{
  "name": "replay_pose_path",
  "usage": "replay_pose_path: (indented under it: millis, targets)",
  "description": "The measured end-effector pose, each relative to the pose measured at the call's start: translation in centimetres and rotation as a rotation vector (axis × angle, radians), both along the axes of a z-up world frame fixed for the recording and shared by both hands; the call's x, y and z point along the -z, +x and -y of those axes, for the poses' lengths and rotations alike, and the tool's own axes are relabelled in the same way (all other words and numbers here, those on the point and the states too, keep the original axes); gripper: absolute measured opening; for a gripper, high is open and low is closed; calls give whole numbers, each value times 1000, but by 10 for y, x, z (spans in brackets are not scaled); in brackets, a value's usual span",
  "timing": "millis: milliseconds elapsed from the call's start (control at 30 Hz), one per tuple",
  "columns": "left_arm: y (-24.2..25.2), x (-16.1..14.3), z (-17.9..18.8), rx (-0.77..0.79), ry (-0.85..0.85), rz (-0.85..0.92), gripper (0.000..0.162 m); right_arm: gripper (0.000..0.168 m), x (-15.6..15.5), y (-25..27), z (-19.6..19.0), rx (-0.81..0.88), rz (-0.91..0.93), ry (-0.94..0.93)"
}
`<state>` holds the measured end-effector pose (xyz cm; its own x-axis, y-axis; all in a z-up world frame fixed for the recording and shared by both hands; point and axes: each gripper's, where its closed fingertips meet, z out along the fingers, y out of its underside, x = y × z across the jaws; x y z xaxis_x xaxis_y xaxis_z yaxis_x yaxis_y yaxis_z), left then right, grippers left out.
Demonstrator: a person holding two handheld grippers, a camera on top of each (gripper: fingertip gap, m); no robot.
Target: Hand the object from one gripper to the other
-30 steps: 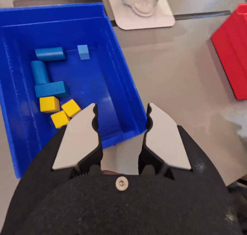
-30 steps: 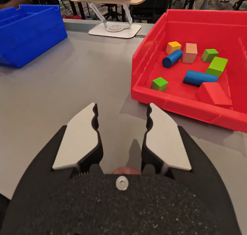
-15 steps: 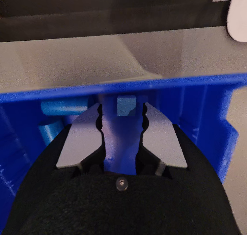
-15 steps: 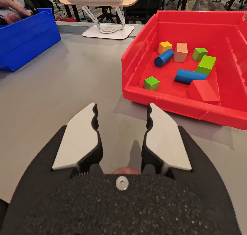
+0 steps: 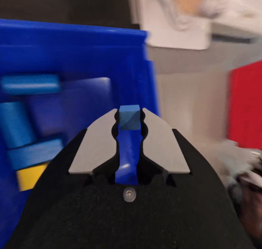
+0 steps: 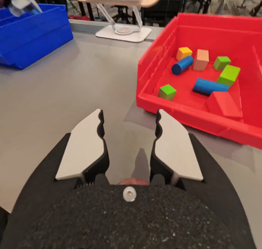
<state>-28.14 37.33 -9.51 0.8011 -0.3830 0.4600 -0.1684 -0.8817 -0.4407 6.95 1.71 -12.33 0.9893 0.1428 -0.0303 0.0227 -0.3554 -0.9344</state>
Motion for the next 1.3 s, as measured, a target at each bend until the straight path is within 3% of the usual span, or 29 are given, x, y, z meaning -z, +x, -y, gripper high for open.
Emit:
replay_pose_path:
  millis: [167,267,333,467,633,700,767,867,1000,1133,1200,1300]
  targets:
    - [60,-95,124,183,-82,631,27,69,-20,-49,-25,-193,-41,89]
    - [89,-118,197,285,-143,843,27,70,-40,-108,-43,-432,-36,129]
    - [106,-119,233,322,-209,969,27,70,-54,-143,-55,-566,33,180]
    - [124,-95,273,304,-345,1112,27,68,-78,-209,-65,-794,-23,237]
    - [126,-64,284,261,-476,1130,27,65,-82,-238,-75,-819,-52,284]
    - [128,-57,287,273,-486,1102,27,58,-74,-241,-74,-842,-37,271]
    - [131,-55,290,284,-514,1110,27,29,-68,-243,-69,-885,-17,267]
    - [134,-59,297,321,-543,1147,31,28,-74,-239,-64,-896,-13,316]
    - [117,-50,309,353,-391,1098,74,28,-90,-224,-56,-904,-50,334]
    - [86,-30,326,298,-344,1085,77,28,-130,-153,-73,-736,54,348]
    - [76,-23,346,334,-347,1080,76,28,-150,-102,-87,-643,80,263]
    - [70,-6,364,359,-311,1002,75,28,-129,-6,-102,-456,232,-112]
